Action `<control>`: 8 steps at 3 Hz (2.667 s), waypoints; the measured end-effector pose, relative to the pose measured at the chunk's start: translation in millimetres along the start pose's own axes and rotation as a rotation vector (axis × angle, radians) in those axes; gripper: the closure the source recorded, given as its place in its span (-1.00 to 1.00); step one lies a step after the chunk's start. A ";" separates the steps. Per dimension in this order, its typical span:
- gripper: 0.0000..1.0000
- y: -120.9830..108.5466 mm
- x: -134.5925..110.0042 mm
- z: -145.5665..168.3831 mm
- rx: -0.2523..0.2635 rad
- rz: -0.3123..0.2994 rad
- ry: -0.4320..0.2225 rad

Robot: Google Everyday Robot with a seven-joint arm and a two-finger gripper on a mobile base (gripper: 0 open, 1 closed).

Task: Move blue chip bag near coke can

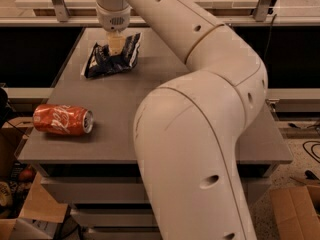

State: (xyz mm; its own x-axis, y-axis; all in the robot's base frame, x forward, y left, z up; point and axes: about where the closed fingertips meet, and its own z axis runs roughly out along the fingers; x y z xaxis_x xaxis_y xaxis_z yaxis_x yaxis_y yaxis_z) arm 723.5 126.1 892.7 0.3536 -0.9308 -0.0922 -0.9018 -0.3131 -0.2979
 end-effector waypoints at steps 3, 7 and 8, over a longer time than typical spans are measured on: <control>1.00 -8.7 5.7 -48.0 0.055 -0.042 0.028; 1.00 53.9 -33.4 -92.6 -0.007 -0.037 -0.115; 1.00 72.7 -41.8 -86.4 -0.053 0.054 -0.148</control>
Offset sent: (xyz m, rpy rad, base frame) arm -0.0019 -0.0222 0.0542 -0.0413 -0.0551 0.0128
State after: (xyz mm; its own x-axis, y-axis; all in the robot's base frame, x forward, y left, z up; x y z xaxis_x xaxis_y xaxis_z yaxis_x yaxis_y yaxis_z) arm 621.6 126.0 957.0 0.3330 -0.9100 -0.2470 -0.9311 -0.2761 -0.2382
